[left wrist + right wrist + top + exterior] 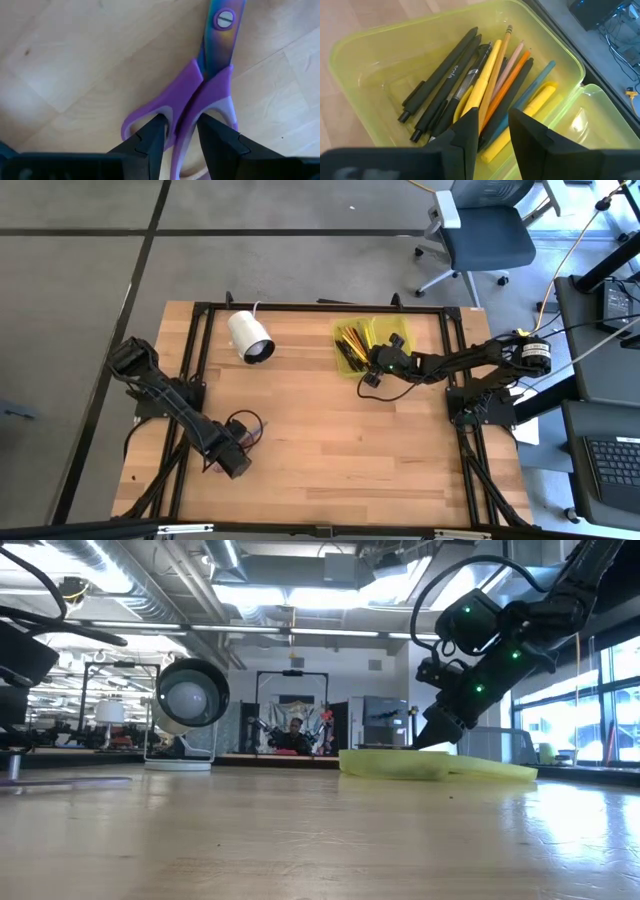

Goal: Pick & place school supplies into a supply box
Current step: Put the violet scissors into the yellow supply box

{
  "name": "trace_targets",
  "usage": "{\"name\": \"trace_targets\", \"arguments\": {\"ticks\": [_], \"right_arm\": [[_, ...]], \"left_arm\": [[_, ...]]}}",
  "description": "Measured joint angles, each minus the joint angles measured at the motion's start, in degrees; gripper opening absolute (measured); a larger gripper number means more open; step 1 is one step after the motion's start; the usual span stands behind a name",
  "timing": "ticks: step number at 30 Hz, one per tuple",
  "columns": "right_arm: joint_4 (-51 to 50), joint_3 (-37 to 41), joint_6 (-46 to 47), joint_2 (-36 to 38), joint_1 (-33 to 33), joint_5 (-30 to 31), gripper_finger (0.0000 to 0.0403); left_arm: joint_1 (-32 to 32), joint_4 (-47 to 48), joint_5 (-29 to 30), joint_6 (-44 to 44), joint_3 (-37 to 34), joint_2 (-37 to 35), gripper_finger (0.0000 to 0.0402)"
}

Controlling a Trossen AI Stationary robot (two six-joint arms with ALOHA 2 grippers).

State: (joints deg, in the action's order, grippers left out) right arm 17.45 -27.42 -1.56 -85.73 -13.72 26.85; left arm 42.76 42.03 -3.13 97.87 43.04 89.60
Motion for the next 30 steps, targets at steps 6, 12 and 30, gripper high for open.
{"name": "trace_targets", "arguments": {"ticks": [6, 12, 30], "right_arm": [[-0.1, 0.0, 0.0, 0.0, 0.0, -0.1, 0.0112], [-0.2, 0.0, -0.3, 1.3, 1.2, 0.0, 0.0112], [9.6, 0.0, 8.8, 12.1, 5.7, -45.6, 0.0112]], "left_arm": [[-0.1, -0.5, 0.0, -1.2, -0.7, 0.0, 0.0101], [-0.9, -0.6, 1.7, -1.7, -0.7, 0.0, 0.0057], [-10.5, -16.7, 42.7, -39.7, 6.1, -4.5, 0.0052]]}}
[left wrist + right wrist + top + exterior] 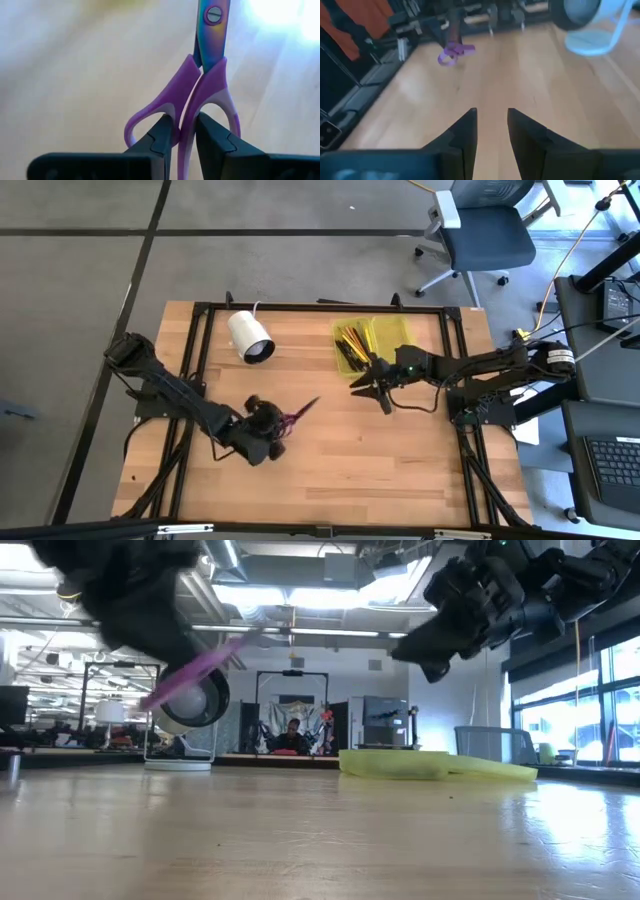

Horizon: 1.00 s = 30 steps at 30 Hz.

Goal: Pick & place school supplies into a supply box
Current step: Put the violet scissors into the yellow supply box

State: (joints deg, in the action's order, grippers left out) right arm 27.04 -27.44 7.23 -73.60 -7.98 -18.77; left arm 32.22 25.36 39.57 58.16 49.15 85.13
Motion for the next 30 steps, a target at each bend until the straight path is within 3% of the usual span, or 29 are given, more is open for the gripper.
{"name": "trace_targets", "arguments": {"ticks": [3, 6, 9, 17, 22, 26, 30], "right_arm": [[2.6, 0.0, -0.1, 0.0, 0.6, -0.5, 0.0116], [5.8, 0.0, -1.9, 0.0, 1.5, -2.7, 0.0133], [8.0, 0.0, -6.7, 0.0, 2.6, -4.7, 0.0164], [10.6, 0.0, -21.8, 0.0, 6.2, -15.0, 0.0229], [13.6, 0.0, -28.0, -0.1, 7.7, -12.8, 0.0237], [18.7, 0.0, -27.4, -0.2, 8.3, -10.0, 0.0234], [23.2, 0.0, -27.3, -0.3, 8.6, -9.4, 0.0227]], "left_arm": [[-1.6, -8.0, 6.4, -15.1, 0.0, 0.0, 0.0052], [-3.8, -16.5, 5.4, -29.4, 0.0, 0.1, 0.0053], [-6.8, -23.7, -4.3, -39.4, 0.0, 0.1, 0.0053], [-15.5, -31.0, -23.3, -51.9, 0.0, 0.1, 0.0054], [-22.1, -36.5, -42.9, -56.8, 0.0, 0.3, 0.0054], [-26.5, -37.9, -52.8, -57.4, 0.0, 1.4, 0.0054], [-29.3, -38.5, -57.8, -57.4, 0.0, 4.1, 0.0054]]}}
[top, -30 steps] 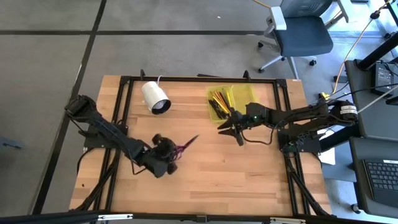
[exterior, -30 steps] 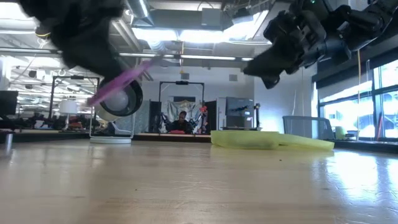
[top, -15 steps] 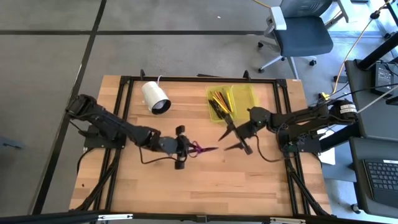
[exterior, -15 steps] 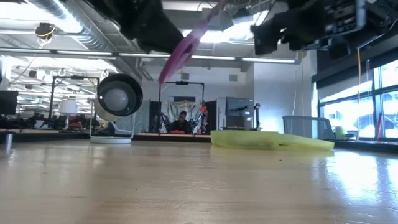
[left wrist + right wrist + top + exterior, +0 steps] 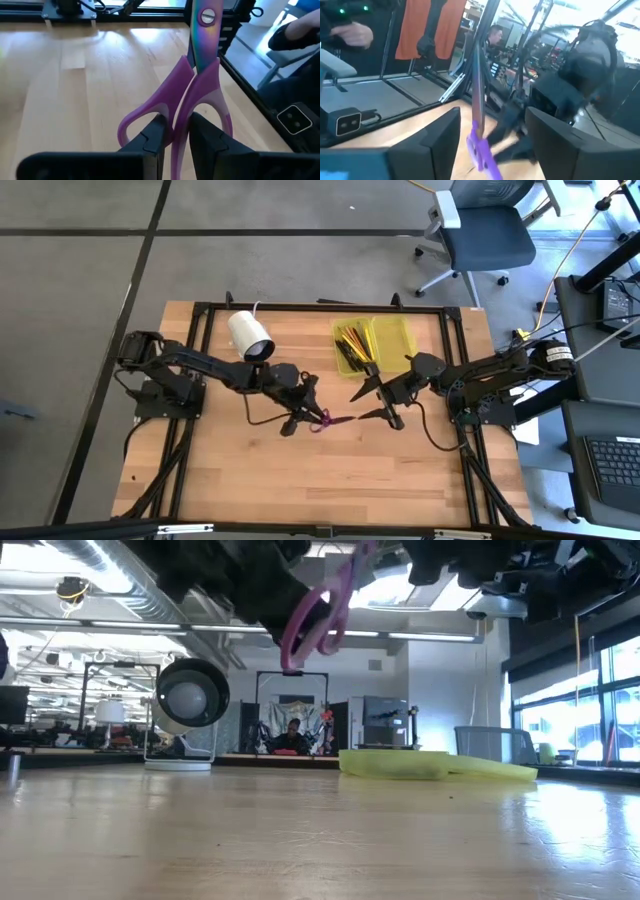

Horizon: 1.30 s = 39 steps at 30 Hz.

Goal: Pick & place school supplies into a supply box
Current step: Put the violet scissors into the yellow supply box

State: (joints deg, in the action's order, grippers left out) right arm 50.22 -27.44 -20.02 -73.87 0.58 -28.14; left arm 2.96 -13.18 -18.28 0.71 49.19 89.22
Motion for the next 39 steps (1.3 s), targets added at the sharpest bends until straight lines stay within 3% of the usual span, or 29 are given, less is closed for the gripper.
{"name": "trace_targets", "arguments": {"ticks": [13, 28, 39], "right_arm": [[0.3, -1.6, 0.2, -1.3, 0.1, -4.8, 0.0189], [-2.2, -9.8, 0.4, -10.1, 1.0, -11.1, 0.0183], [-2.9, -10.6, 0.4, -10.9, 2.0, -11.0, 0.0080]], "left_arm": [[-4.1, -5.2, -13.0, 1.7, 0.0, 5.0, 0.0054], [-4.1, -4.6, -13.8, 2.6, 0.0, 5.4, 0.0054], [-4.1, -4.2, -14.0, 2.6, 0.0, 5.4, 0.0054]]}}
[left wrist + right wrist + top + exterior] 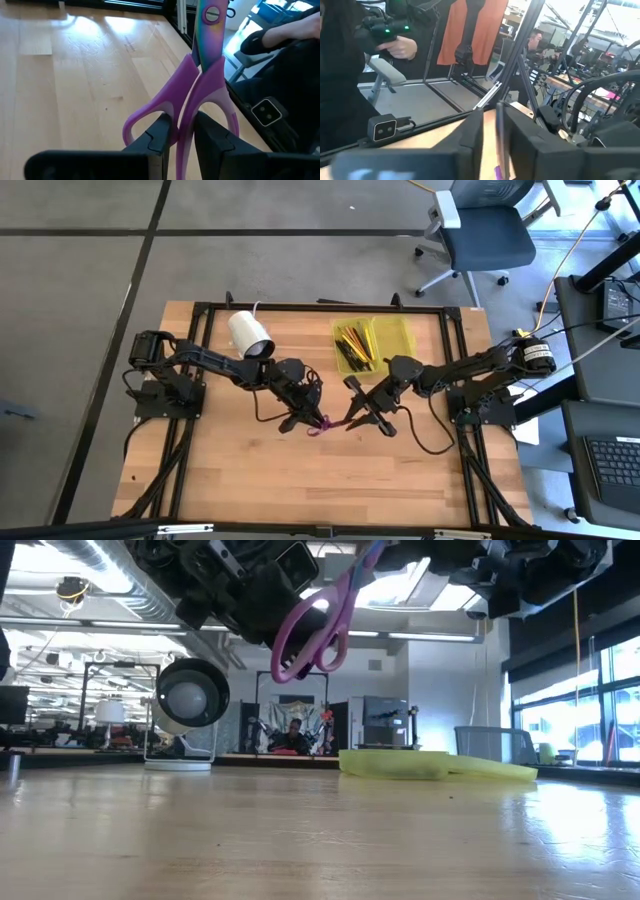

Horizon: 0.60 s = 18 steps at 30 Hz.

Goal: Pick & place school supplies into a supply box
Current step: Put the violet scissors into the yellow supply box

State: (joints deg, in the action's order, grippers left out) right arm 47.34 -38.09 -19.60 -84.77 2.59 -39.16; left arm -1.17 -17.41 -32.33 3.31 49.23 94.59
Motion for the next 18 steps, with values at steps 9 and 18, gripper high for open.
{"name": "trace_targets", "arguments": {"ticks": [9, 18], "right_arm": [[0.3, -0.1, -2.5, 0.0, 0.0, 0.5, 0.0018], [-0.1, -0.1, -2.4, 0.1, 0.0, 0.2, 0.0017]], "left_arm": [[0.0, -0.1, -2.8, 0.6, 0.0, 0.0, 0.0061], [0.0, -0.6, -2.4, 1.8, 0.0, 0.0, 0.0090]]}}
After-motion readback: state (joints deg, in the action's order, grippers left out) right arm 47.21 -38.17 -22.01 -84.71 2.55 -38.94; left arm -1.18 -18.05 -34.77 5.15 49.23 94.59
